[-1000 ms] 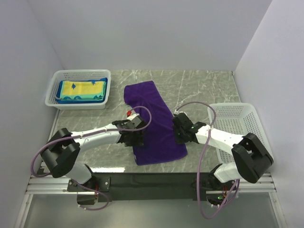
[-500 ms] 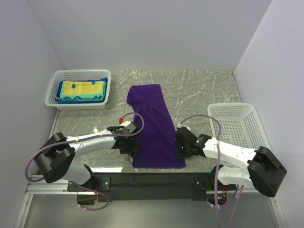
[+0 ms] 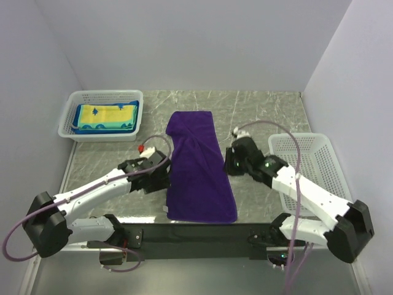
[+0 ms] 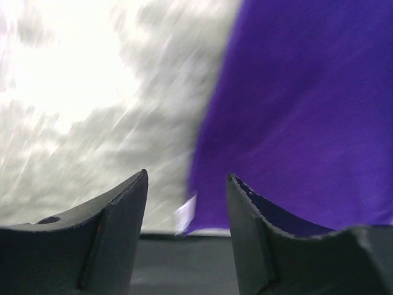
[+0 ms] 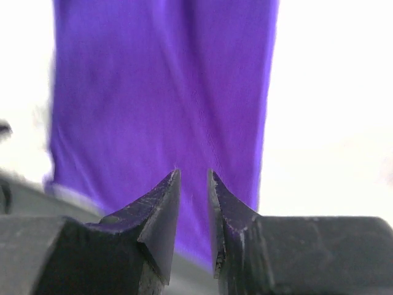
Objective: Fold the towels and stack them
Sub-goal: Flatten out the crumpled towel
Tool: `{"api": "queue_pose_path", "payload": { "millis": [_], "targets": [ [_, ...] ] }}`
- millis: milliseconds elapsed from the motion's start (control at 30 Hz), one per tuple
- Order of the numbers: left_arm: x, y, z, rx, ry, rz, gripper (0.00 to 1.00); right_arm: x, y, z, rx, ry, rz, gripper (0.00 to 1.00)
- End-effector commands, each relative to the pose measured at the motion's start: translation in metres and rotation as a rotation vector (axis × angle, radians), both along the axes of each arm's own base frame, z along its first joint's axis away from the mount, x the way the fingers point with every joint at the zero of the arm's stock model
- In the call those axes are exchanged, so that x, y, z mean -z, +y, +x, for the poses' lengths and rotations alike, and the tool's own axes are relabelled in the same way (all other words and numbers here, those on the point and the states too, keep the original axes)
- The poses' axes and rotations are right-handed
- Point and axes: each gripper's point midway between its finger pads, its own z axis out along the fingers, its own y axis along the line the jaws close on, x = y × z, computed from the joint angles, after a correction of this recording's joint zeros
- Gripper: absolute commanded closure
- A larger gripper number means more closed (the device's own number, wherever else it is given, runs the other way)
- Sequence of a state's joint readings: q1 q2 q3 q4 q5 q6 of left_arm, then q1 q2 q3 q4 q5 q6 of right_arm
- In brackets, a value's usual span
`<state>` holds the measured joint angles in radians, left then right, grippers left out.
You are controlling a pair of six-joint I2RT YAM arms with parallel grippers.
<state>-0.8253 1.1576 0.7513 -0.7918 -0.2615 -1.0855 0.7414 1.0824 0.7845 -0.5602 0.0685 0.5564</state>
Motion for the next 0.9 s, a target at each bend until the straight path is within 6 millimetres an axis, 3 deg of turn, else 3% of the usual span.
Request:
{"api": "queue_pose_path", "payload": {
  "millis": [0,33,67,100,133,167,200,233,267,300,333,367,400,433,467,500,533,633,867],
  "targets": [
    [-0.038,-0.020,0.054,0.008,-0.153,-0.054,0.40,-0.039,0.013,0.067,-0.039,-0.196,0.026,0.68],
    [-0.034,-0.029,0.069,0.015,-0.163,-0.048,0.41,-0.040,0.010,0.081,-0.032,-0.214,0.010,0.68],
    [-0.037,-0.032,0.079,0.043,-0.175,-0.033,0.41,-0.027,0.014,0.091,-0.039,-0.184,-0.008,0.68],
    [-0.053,-0.043,0.097,0.049,-0.215,-0.049,0.43,-0.037,0.021,0.106,-0.038,-0.213,0.009,0.69],
    [-0.044,-0.049,0.111,0.057,-0.209,-0.023,0.44,-0.035,0.021,0.117,-0.032,-0.214,0.008,0.69],
    [-0.046,-0.054,0.121,0.079,-0.217,-0.008,0.47,-0.019,0.024,0.126,-0.034,-0.177,-0.011,0.69],
    [-0.063,-0.065,0.140,0.084,-0.256,-0.033,0.47,-0.025,0.029,0.139,-0.030,-0.199,0.002,0.70],
    [-0.050,-0.071,0.151,0.092,-0.236,-0.009,0.48,-0.009,0.030,0.148,-0.024,-0.169,-0.020,0.70],
    [-0.061,-0.079,0.167,0.102,-0.265,-0.018,0.50,-0.006,0.031,0.155,-0.017,-0.168,-0.022,0.71],
    [-0.060,-0.078,0.179,0.094,-0.262,-0.013,0.51,-0.011,0.035,0.169,-0.009,-0.191,-0.017,0.71],
    [-0.043,-0.080,0.188,0.097,-0.231,0.012,0.51,-0.008,0.036,0.175,-0.009,-0.190,-0.021,0.71],
    [-0.049,-0.084,0.202,0.097,-0.248,0.005,0.53,0.007,0.037,0.183,-0.007,-0.162,-0.040,0.71],
    [-0.043,-0.083,0.210,0.096,-0.232,-0.002,0.53,0.002,0.043,0.194,-0.007,-0.176,-0.035,0.71],
    [-0.026,-0.084,0.214,0.106,-0.194,0.010,0.54,0.018,0.044,0.199,-0.009,-0.143,-0.055,0.71],
    [-0.027,-0.087,0.222,0.111,-0.197,0.002,0.55,0.023,0.044,0.204,-0.006,-0.134,-0.062,0.72],
    [-0.022,-0.089,0.225,0.117,-0.185,0.005,0.56,0.020,0.047,0.212,-0.004,-0.138,-0.060,0.73],
    [-0.008,-0.089,0.226,0.122,-0.158,0.020,0.56,0.033,0.048,0.215,-0.002,-0.113,-0.071,0.74],
    [0.009,-0.092,0.223,0.146,-0.112,0.031,0.57,0.046,0.052,0.221,-0.006,-0.080,-0.062,0.76],
    [0.048,-0.079,0.192,0.141,0.008,0.050,0.59,0.080,0.043,0.220,0.016,0.016,-0.086,0.77]
  ]
}}
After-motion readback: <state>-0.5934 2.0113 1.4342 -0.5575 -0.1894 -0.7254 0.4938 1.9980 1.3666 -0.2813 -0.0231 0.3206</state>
